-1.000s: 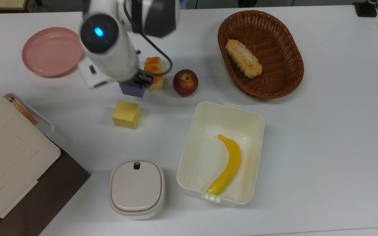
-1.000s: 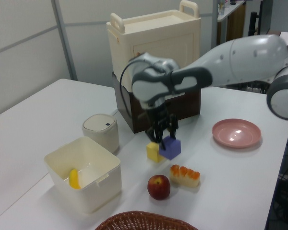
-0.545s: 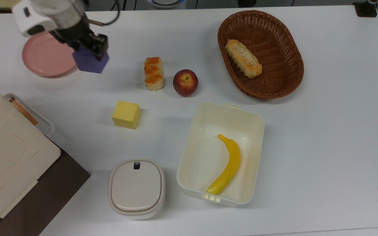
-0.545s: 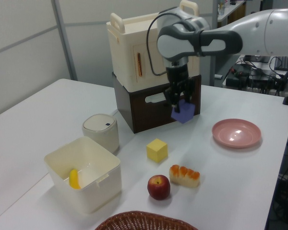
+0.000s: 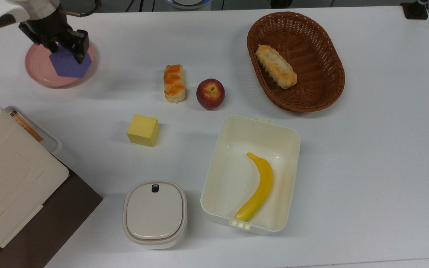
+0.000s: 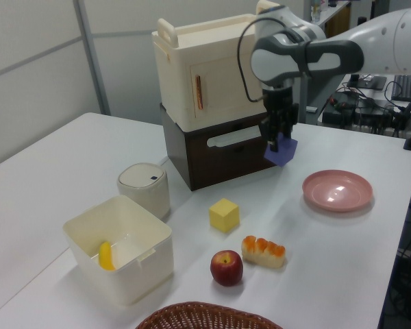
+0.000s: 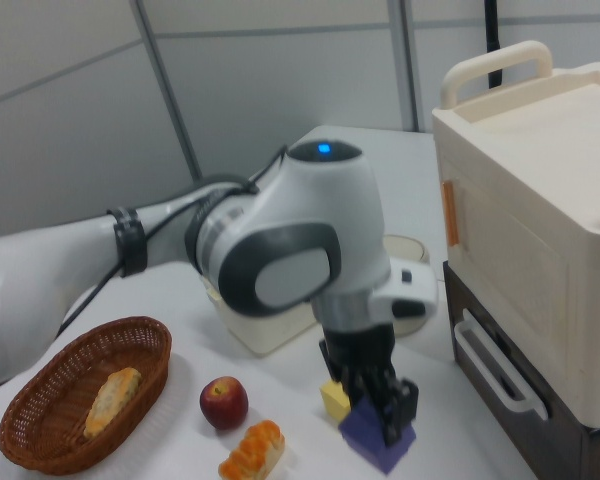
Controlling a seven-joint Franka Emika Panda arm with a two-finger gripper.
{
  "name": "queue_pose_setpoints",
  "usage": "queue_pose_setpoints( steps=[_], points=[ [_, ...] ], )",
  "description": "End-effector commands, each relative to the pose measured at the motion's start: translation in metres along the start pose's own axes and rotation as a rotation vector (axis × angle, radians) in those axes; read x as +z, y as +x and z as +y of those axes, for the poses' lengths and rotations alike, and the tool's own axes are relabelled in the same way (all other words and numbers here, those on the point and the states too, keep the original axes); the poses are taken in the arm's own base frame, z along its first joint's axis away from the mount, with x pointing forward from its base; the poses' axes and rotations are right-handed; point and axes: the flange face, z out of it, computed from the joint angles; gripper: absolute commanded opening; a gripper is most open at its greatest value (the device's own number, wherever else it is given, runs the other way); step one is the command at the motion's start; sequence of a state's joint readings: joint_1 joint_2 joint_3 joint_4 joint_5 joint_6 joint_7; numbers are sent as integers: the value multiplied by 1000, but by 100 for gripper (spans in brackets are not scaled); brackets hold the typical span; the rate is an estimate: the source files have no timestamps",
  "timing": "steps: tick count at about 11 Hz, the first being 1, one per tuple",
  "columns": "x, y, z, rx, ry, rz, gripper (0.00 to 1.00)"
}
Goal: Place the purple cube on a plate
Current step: 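Lower the purple cube onto the pink plate and open the gripper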
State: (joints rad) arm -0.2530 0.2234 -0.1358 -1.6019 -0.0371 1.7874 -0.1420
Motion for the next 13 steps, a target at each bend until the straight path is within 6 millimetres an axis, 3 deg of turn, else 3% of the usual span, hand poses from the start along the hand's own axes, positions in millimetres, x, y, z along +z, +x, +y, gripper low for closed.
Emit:
queue_pose_setpoints(
  steps=[1, 3, 7, 8, 9, 13],
  points=[
    [42, -33, 38, -59, 11, -47, 20],
    [71, -33, 69, -20, 26, -113, 20],
    [114, -26, 87, -45, 11, -185, 24],
    [114, -25, 89, -46, 7, -187, 49],
    [107, -24, 94, -24, 3, -174, 99],
    [86, -22, 100, -14, -6, -137, 100]
  ],
)
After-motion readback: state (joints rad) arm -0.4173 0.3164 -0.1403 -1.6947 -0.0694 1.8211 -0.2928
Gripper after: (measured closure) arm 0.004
